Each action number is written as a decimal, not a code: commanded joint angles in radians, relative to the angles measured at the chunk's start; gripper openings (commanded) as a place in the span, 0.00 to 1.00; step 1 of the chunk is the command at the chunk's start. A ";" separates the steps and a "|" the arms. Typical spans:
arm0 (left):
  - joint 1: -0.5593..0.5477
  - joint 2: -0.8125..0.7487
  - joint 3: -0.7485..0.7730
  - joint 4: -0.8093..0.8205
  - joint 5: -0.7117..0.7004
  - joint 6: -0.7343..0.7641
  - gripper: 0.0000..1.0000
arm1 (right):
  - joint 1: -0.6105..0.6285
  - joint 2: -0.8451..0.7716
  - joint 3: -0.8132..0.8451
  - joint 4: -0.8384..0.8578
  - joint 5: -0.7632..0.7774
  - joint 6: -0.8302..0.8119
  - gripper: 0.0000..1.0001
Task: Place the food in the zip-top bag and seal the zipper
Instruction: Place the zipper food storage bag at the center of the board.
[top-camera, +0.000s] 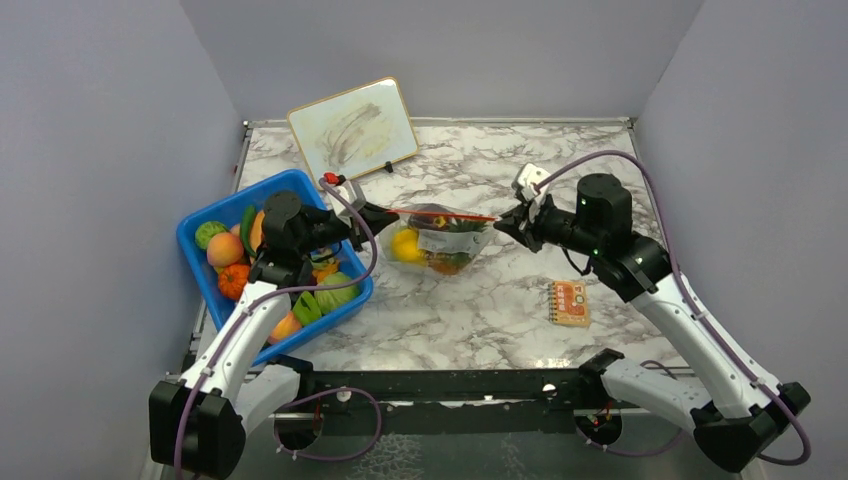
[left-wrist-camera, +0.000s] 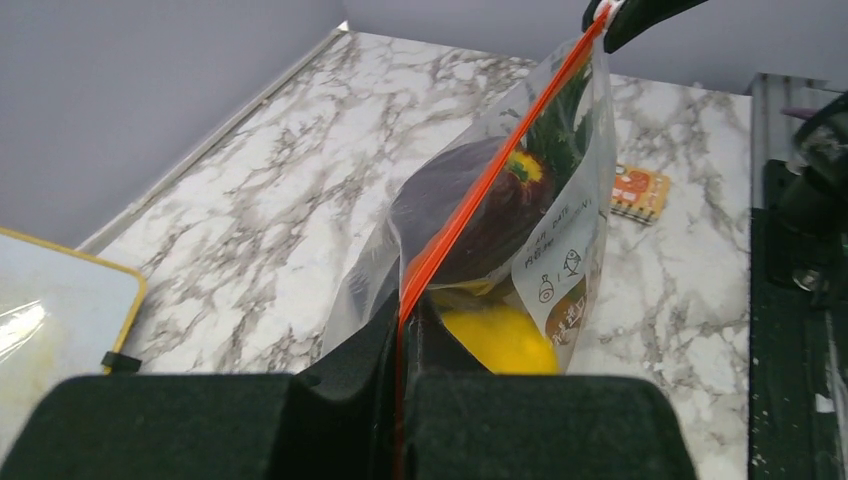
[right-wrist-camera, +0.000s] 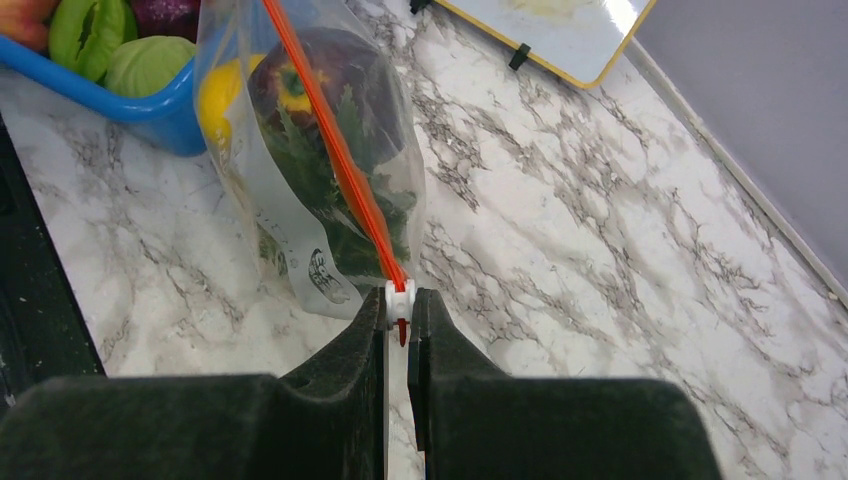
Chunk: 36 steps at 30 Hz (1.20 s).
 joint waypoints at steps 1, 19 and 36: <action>0.038 -0.028 -0.008 0.073 0.091 -0.060 0.00 | -0.033 -0.097 -0.050 -0.022 0.085 0.026 0.01; -0.264 -0.100 -0.121 0.071 -0.011 -0.400 0.00 | -0.031 -0.303 -0.024 -0.263 0.035 0.262 0.01; -0.285 -0.030 -0.142 -0.072 -0.312 -0.360 0.07 | -0.032 -0.142 -0.135 -0.124 0.130 0.227 0.01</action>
